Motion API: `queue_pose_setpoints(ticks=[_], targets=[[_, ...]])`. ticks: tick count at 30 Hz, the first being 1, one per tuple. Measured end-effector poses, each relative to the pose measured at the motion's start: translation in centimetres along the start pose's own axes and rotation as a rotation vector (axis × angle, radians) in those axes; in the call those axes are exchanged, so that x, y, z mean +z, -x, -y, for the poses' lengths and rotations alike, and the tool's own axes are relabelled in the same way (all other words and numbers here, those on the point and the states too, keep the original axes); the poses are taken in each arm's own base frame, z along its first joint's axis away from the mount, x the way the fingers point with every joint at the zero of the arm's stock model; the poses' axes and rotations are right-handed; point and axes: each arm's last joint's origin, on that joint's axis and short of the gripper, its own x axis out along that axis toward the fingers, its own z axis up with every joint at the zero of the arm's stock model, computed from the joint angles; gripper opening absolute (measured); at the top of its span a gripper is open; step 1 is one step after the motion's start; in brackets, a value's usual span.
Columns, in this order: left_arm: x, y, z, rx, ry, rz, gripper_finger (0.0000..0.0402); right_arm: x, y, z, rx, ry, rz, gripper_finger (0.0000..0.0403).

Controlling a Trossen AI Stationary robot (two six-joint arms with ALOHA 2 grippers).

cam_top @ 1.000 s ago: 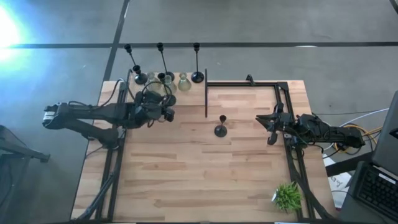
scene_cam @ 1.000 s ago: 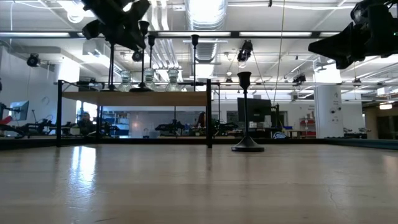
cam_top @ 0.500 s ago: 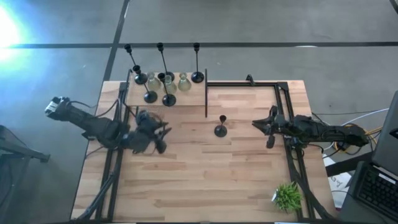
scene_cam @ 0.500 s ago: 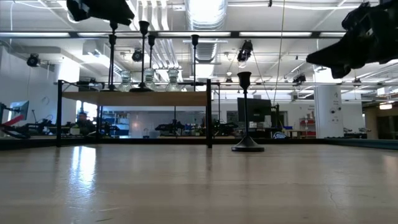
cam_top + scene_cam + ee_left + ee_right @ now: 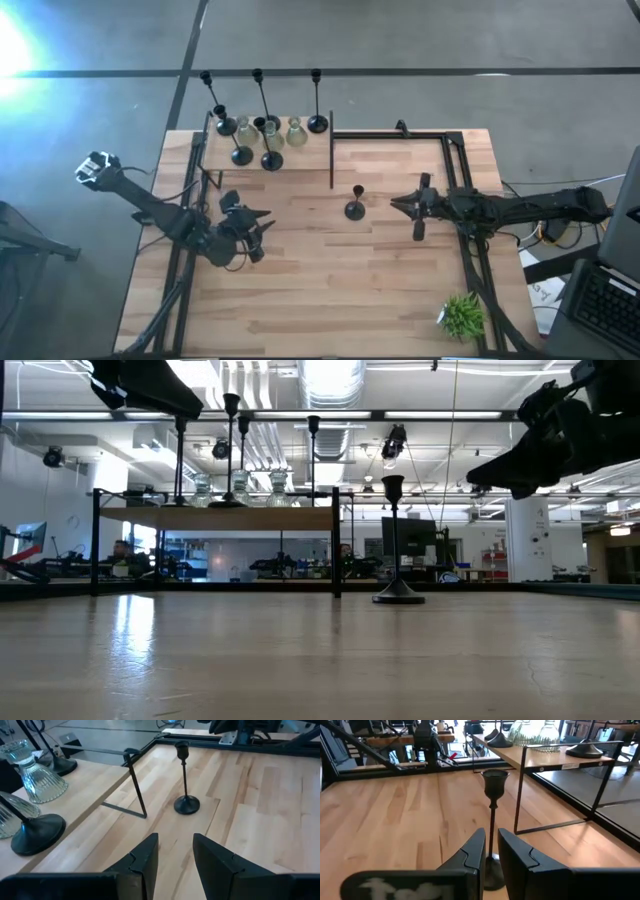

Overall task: Pick & Place candle stick holders
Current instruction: Put the small black candle holder on the shelf

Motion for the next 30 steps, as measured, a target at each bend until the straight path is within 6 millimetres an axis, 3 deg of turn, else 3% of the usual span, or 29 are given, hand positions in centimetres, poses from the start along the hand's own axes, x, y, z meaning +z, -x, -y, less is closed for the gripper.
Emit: queue_pose_setpoints(ticks=[8, 21, 30], targets=[[-0.1, -0.1, 0.0, -0.001, -0.018, 0.002, 0.0126, -0.5, -2.0, -0.4, -0.005, 0.033, -0.011, 0.0047], [-0.1, -0.1, 0.0, -0.001, -0.014, 0.002, 0.0126, -1.8, -4.8, -0.5, -0.097, 0.033, 0.011, 0.0126], [-0.2, -0.1, 0.0, 0.0, -0.012, 0.002, 0.0126, -1.7, -7.9, -0.9, -0.15, 0.051, -0.052, 0.0146]])
